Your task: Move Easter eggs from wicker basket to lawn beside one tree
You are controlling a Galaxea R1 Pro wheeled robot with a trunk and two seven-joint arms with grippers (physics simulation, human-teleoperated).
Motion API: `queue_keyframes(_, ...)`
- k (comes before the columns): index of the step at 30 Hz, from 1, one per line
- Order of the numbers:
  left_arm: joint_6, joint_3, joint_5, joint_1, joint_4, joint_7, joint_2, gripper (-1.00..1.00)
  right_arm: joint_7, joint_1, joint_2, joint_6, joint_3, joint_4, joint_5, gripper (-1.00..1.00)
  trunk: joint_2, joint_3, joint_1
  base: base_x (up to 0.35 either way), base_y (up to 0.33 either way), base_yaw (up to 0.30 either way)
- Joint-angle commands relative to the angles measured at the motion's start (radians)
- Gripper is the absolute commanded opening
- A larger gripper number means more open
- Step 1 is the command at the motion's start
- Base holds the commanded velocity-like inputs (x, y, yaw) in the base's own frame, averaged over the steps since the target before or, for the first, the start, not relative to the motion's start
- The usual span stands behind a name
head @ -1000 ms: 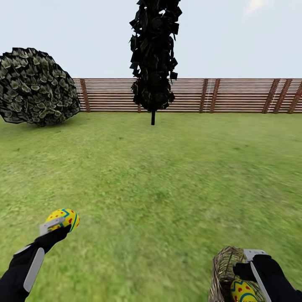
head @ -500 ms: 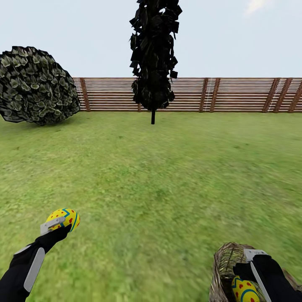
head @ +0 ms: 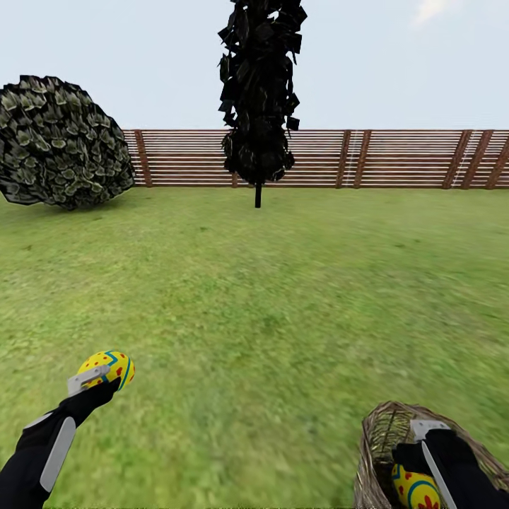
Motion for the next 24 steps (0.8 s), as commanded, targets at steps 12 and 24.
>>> queue_keyframes(12,0.006,0.002,0.005,-0.001,-0.001,-0.004,0.0,-1.0,0.006,-0.001,0.0,0.004,-0.001,-0.001,0.009,1.0,-0.085,-0.039,0.046,0.0,0.0,0.0)
queue_keyframes(24,0.006,0.002,0.005,-0.001,-0.006,-0.004,0.0,-1.0,0.006,-0.001,0.002,0.004,0.001,-0.001,0.009,1.0,-0.169,-0.076,0.092,0.0,0.0,0.0)
